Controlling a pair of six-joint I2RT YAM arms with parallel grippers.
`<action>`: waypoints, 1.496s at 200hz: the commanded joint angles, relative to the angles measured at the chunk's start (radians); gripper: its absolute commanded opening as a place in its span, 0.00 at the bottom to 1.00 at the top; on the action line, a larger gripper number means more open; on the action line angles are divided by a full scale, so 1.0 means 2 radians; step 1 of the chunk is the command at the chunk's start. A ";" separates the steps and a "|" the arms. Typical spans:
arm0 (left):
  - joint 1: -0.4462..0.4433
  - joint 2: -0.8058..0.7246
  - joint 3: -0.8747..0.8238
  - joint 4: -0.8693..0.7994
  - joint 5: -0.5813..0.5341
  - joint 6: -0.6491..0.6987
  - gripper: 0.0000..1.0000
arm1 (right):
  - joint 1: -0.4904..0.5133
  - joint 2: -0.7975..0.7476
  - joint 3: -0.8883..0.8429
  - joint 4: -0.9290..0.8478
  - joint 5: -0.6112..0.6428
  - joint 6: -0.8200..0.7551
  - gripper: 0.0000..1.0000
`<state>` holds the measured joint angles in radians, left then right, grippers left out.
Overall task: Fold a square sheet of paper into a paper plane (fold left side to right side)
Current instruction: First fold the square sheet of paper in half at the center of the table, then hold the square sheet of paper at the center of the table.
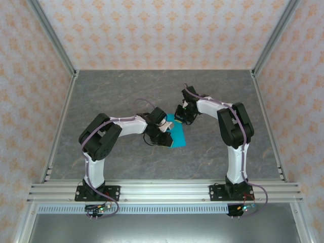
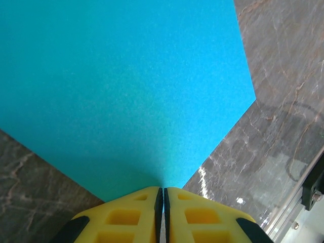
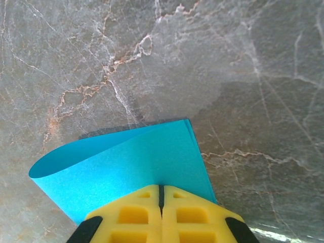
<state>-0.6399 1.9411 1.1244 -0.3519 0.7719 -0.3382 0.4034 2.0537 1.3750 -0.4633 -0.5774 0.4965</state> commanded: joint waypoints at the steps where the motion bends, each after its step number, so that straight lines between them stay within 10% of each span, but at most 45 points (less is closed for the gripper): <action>1: -0.015 -0.010 -0.024 -0.062 0.021 0.008 0.13 | -0.002 0.029 -0.003 -0.038 0.046 -0.001 0.05; 83: 0.036 -0.096 -0.018 -0.003 0.023 -0.055 0.13 | 0.001 0.019 -0.011 -0.021 0.031 -0.007 0.06; 222: 0.061 0.071 0.094 0.016 -0.008 -0.096 0.12 | 0.005 -0.002 -0.006 0.002 0.012 -0.015 0.07; 299: 0.055 0.073 0.067 0.012 -0.026 -0.115 0.11 | 0.004 -0.125 -0.011 -0.031 0.045 -0.043 0.25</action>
<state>-0.5171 2.0712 1.2858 -0.2935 0.7872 -0.5514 0.4057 1.9514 1.3758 -0.4797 -0.5472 0.4469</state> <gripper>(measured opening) 0.112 0.246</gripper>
